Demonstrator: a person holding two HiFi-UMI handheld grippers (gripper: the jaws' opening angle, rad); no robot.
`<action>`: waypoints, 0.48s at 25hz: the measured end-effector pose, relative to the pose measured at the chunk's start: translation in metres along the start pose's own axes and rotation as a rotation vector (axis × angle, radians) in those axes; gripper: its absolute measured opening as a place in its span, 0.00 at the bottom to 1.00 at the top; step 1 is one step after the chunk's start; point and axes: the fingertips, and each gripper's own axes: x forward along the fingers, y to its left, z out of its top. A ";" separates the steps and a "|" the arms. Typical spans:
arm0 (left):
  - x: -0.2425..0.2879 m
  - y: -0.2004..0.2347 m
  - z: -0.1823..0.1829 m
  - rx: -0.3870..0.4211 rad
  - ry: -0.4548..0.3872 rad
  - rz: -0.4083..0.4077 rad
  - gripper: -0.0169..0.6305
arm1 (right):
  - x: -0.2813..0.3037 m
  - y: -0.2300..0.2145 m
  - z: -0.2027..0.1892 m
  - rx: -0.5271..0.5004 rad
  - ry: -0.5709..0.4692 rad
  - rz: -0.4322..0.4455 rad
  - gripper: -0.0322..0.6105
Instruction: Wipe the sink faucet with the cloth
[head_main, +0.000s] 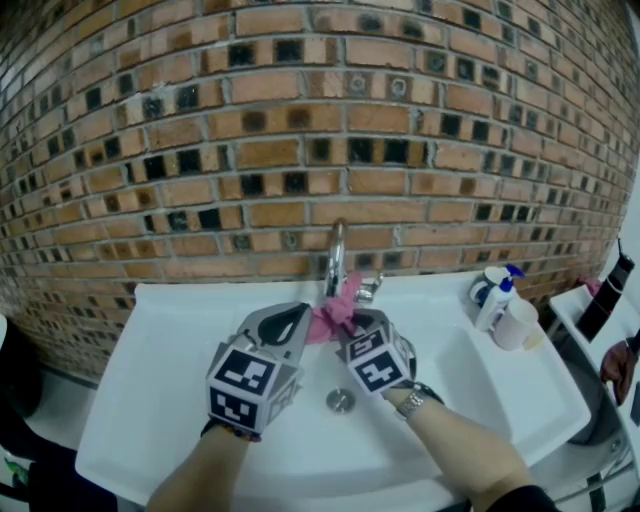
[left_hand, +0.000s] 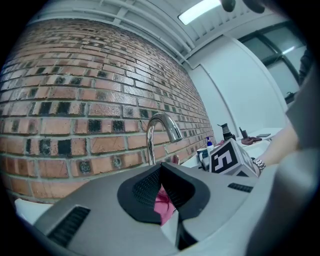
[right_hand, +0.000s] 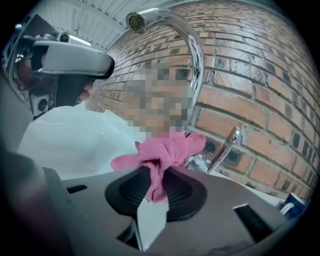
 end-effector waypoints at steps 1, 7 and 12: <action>0.000 0.000 0.001 -0.001 -0.001 0.001 0.03 | 0.000 0.000 -0.002 0.001 0.005 0.004 0.18; 0.000 0.001 0.000 -0.001 -0.002 0.003 0.03 | 0.002 0.003 -0.006 0.004 0.024 0.025 0.18; 0.000 0.001 -0.006 0.001 0.012 -0.002 0.03 | 0.002 0.005 -0.009 0.002 0.039 0.035 0.18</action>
